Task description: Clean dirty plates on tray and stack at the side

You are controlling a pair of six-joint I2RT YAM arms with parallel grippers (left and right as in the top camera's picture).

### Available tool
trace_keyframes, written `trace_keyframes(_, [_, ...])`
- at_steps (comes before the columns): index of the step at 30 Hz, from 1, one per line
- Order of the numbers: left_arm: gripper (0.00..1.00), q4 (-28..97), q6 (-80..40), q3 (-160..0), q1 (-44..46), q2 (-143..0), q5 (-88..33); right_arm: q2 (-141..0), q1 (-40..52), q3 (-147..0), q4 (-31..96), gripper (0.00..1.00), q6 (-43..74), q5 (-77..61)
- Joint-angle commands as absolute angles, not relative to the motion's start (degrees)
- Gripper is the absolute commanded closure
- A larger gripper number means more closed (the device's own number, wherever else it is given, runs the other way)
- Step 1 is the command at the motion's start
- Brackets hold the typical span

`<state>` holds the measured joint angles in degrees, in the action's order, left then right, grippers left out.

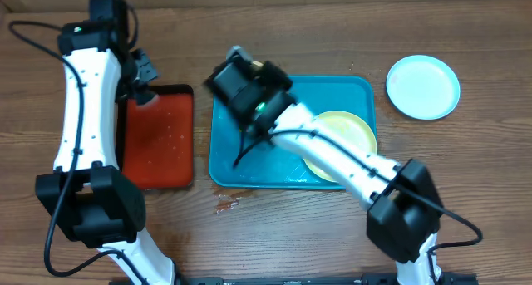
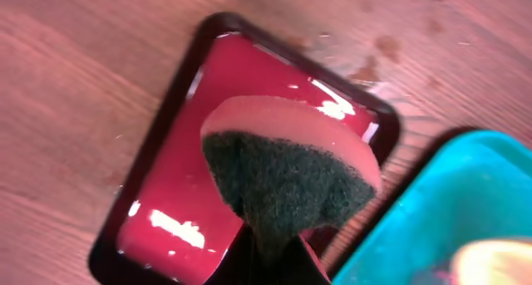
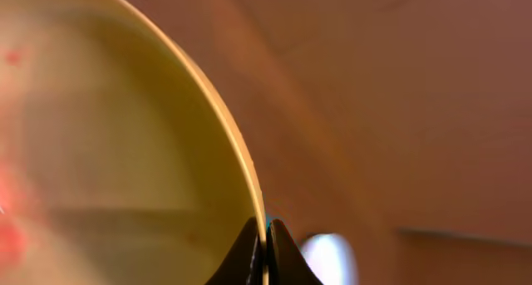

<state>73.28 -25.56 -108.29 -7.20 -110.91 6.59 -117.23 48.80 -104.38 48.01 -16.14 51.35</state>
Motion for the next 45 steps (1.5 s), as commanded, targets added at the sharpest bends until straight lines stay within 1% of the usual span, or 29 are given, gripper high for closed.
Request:
trace_keyframes(1, [0.96,73.3,-26.2,-107.1,-9.3,-111.3,5.9,-116.0,52.1,-105.5,44.8,0.96,-32.4,73.5])
trace_keyframes(6, [0.96,73.3,-26.2,-107.1,-10.2,-111.3,4.4,-116.0,54.6,-105.5,40.6,0.96,-39.4,79.5])
trace_keyframes(8, [0.96,73.3,-26.2,-107.1,-10.2,-111.3,4.4,-116.0,54.8,-105.5,39.0,0.96,-39.5,81.3])
trace_keyframes(11, [0.96,73.3,-26.2,-107.1,-10.1,-111.3,4.4,-116.0,54.8,-105.5,38.7,0.96,-38.5,80.0])
trace_keyframes(12, [0.96,73.3,-26.2,-107.1,-10.1,-111.3,4.4,-116.0,54.8,-105.4,40.9,0.96,-33.3,73.3])
trace_keyframes(13, [0.96,73.3,-26.2,-107.1,-10.1,-111.3,4.4,-116.0,54.5,-105.4,44.1,0.96,-30.4,65.6])
trace_keyframes(15, [0.96,73.4,-26.2,-107.1,-10.1,-111.3,4.4,-116.0,53.1,-105.4,50.0,0.96,-29.9,50.0])
trace_keyframes(16, [0.96,73.4,-26.2,-107.1,-10.1,-111.3,4.4,-116.0,52.1,-105.4,51.1,0.96,-28.7,46.2])
trace_keyframes(19, [0.96,73.5,-26.2,-107.1,-10.1,-111.3,4.4,-115.2,47.8,-106.6,50.5,0.96,-15.1,46.7])
trace_keyframes(20, [0.96,73.4,-26.2,-107.1,-10.1,-111.3,4.4,-114.7,46.5,-107.1,50.8,0.96,-12.5,46.0])
trace_keyframes(22, [0.96,73.5,-26.2,-107.1,-10.1,-111.3,4.4,-112.8,41.7,-109.1,52.7,0.96,-7.2,37.9])
trace_keyframes(24, [0.96,73.5,-26.2,-107.1,-10.1,-111.3,4.4,-111.0,36.2,-110.8,54.7,0.96,-5.5,25.1])
trace_keyframes(26, [0.96,73.5,-26.2,-107.1,-10.1,-111.3,4.4,-109.3,27.6,-111.7,56.3,0.96,-3.8,9.1])
trace_keyframes(28, [0.96,73.5,-26.2,-107.1,-10.1,-111.3,4.4,-108.8,19.8,-111.7,57.8,0.96,-1.6,-1.4])
trace_keyframes(29, [0.96,73.5,-26.2,-107.1,-10.1,-111.3,4.4,-108.9,14.9,-111.6,59.0,0.96,-0.4,-6.0])
trace_keyframes(30, [0.96,73.4,-26.2,-107.1,-10.1,-111.3,4.4,-109.6,8.0,-111.4,60.9,0.96,1.5,-10.4])
trace_keyframes(33, [0.96,73.3,-26.2,-107.1,-10.1,-111.3,4.1,-112.7,-4.1,-111.2,64.5,0.96,5.3,-12.3])
trace_keyframes(37, [0.96,72.9,-26.2,-107.1,-10.1,-111.3,3.0,-117.6,-14.9,-110.6,65.3,0.96,9.1,-12.3])
trace_keyframes(38, [0.96,72.9,-26.2,-107.1,-10.1,-111.3,3.0,-120.4,-19.2,-110.6,65.3,0.96,11.2,-12.3])
trace_keyframes(42, [0.96,72.7,-26.2,-107.1,-10.1,-111.3,2.9,-126.3,-25.0,-110.6,64.2,0.96,13.6,-13.8])
trace_keyframes(45, [0.96,72.5,-26.2,-107.1,-10.1,-111.3,3.0,-128.7,-25.9,-110.5,63.4,0.96,13.5,-13.3])
